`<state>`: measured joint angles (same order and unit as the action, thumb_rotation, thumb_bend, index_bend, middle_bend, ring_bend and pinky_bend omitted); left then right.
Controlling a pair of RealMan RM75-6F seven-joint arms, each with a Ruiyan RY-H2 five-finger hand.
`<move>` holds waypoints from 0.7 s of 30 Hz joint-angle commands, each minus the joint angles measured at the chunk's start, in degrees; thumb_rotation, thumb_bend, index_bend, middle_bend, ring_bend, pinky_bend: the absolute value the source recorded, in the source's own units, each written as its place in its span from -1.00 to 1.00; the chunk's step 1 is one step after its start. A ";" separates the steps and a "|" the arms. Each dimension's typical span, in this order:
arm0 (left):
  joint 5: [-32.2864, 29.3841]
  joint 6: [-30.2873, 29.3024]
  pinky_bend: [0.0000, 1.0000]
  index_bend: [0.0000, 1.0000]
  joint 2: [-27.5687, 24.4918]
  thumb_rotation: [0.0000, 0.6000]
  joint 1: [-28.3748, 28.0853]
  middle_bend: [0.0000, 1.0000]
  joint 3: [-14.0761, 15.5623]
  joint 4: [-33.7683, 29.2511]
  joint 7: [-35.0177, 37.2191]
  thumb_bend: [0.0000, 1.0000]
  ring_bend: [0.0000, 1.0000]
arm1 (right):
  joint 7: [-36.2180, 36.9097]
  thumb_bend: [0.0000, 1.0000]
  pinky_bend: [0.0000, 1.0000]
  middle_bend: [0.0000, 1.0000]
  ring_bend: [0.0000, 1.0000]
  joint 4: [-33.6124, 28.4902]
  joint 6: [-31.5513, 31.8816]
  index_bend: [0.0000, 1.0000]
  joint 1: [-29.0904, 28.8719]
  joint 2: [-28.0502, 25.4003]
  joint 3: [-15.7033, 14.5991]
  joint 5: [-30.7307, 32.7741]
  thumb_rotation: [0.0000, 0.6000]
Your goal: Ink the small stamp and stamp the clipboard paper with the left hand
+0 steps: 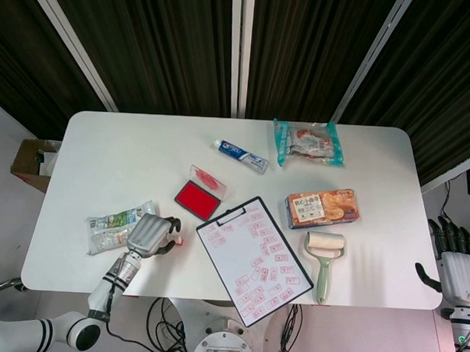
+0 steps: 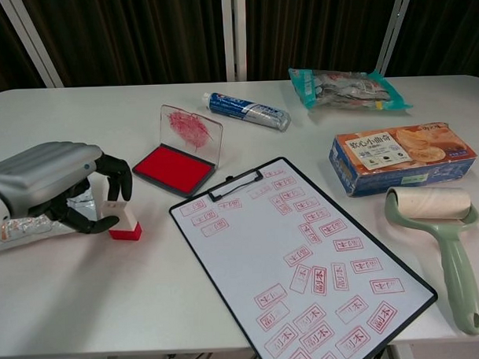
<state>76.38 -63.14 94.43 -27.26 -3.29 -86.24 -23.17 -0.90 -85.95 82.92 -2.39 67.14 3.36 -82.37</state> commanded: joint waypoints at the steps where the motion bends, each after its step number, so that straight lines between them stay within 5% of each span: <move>1: -0.08 0.05 1.00 -0.03 0.05 1.00 -0.13 0.06 0.04 0.08 -0.15 -0.37 1.00 | 0.07 -0.60 -1.00 -1.00 -1.00 0.06 -0.06 -1.00 -0.02 0.04 -0.04 -0.04 1.00; 21: -2.88 1.37 1.00 0.22 -0.07 1.00 -0.39 0.31 -1.23 -0.74 5.66 -0.14 1.00 | 0.65 -0.60 -1.00 -1.00 -1.00 0.60 -0.07 -1.00 0.16 0.00 0.04 0.13 1.00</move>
<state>73.98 -61.89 94.57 -27.71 -4.08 -86.59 -18.26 -0.25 -85.35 82.86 -2.23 67.15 3.40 -82.24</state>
